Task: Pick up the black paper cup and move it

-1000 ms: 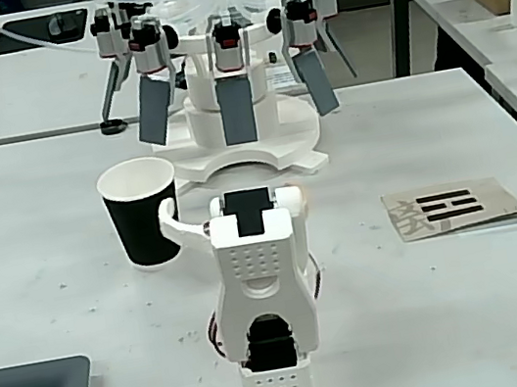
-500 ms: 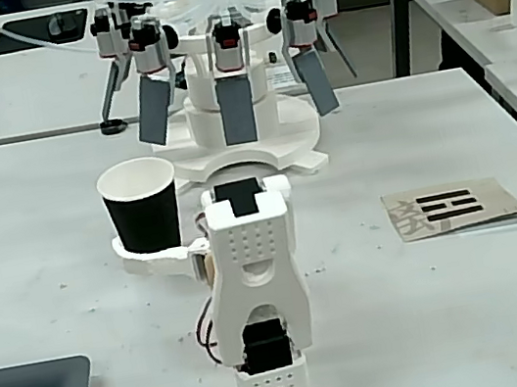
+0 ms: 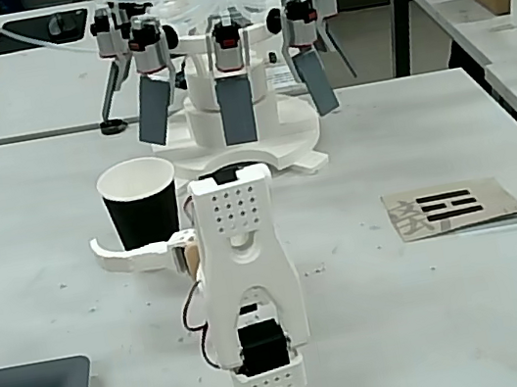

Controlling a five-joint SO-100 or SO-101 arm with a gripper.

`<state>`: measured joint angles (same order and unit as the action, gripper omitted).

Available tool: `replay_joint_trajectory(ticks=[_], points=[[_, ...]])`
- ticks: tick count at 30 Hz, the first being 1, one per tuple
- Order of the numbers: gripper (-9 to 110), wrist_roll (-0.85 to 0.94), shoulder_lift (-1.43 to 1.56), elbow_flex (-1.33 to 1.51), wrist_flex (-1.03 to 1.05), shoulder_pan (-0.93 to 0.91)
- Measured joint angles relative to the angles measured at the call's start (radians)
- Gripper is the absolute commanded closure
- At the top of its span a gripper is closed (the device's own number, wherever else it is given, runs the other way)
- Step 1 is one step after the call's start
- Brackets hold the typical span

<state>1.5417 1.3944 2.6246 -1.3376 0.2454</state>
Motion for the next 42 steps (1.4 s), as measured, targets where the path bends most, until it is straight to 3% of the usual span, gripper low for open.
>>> replay_joint_trajectory(ticks=[31, 42], points=[[45, 0.0, -0.362, -0.592, 0.176, 0.054], [46, 0.0, -0.379, -0.64, 0.201, 0.087]])
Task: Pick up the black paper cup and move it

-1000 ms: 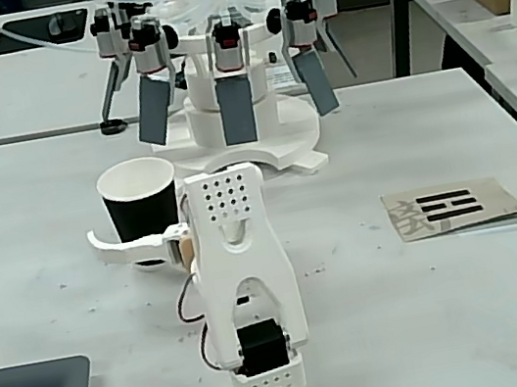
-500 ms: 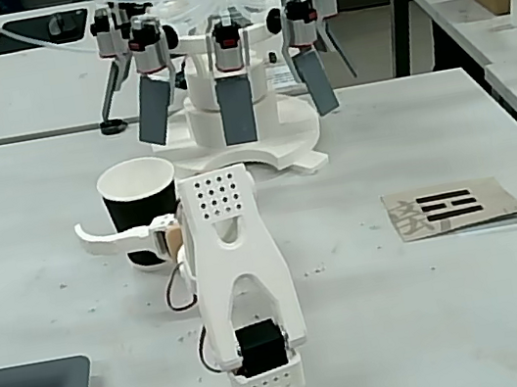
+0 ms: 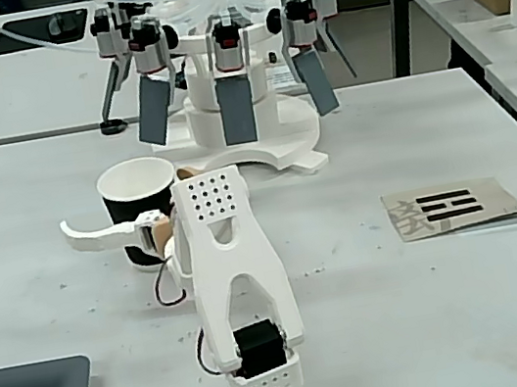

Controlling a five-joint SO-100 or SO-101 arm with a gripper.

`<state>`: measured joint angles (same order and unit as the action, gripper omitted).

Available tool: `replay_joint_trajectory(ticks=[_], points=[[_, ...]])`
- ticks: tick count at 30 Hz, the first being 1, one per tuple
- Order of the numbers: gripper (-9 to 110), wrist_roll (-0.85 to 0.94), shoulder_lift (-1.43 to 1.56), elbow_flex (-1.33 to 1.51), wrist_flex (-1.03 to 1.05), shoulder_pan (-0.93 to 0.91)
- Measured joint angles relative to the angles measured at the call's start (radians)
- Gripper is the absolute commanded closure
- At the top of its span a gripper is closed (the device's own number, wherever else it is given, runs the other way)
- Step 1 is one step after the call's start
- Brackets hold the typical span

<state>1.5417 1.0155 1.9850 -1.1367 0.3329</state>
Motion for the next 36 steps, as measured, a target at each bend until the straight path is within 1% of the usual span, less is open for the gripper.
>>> replay_joint_trajectory(ticks=[14, 22, 32, 36], points=[[60, 0.0, -0.031, -0.021, 0.017, 0.017], [72, 0.0, -0.044, -0.067, 0.026, 0.017], [80, 0.0, -0.044, -0.067, 0.026, 0.017], [86, 0.0, -0.044, -0.067, 0.026, 0.017]])
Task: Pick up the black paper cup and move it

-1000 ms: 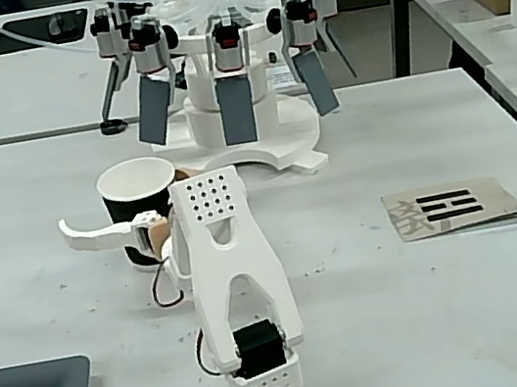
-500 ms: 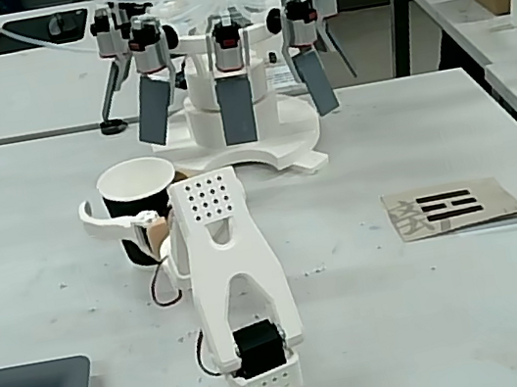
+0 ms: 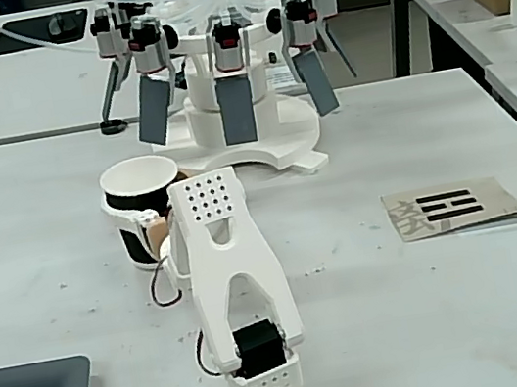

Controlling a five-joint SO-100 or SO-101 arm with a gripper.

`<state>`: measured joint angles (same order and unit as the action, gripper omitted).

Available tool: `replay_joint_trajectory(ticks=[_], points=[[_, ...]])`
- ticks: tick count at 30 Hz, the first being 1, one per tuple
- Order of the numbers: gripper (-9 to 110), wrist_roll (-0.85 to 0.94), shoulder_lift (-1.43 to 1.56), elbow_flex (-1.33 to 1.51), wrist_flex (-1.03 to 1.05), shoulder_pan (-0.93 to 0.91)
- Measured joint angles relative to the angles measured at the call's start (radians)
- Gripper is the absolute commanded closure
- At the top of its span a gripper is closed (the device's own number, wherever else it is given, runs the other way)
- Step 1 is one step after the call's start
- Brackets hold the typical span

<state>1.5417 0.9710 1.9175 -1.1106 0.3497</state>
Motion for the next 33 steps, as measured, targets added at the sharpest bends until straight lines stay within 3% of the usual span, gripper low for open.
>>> replay_joint_trajectory(ticks=[9, 33], points=[[96, -0.002, -0.002, 0.0, 0.0, 0.0], [100, 0.152, 0.333, 0.334, 0.002, -0.048]])
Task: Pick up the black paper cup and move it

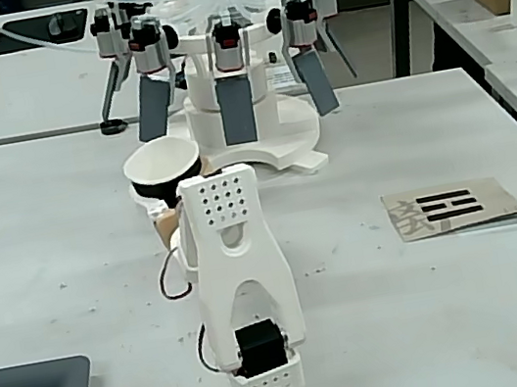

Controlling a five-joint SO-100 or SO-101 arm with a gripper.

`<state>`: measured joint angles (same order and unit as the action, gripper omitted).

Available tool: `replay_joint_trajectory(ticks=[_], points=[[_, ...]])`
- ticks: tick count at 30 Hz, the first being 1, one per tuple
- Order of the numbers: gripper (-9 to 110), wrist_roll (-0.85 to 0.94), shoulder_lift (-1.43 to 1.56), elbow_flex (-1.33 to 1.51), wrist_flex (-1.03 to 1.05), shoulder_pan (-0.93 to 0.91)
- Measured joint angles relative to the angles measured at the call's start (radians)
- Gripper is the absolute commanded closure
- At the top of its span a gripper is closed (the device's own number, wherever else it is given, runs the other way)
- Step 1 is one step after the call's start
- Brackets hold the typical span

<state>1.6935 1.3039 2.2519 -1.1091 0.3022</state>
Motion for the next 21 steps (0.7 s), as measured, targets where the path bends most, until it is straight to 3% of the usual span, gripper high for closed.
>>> replay_joint_trajectory(ticks=[21], points=[[101, 0.003, 0.319, 0.38, -0.086, -0.072]])
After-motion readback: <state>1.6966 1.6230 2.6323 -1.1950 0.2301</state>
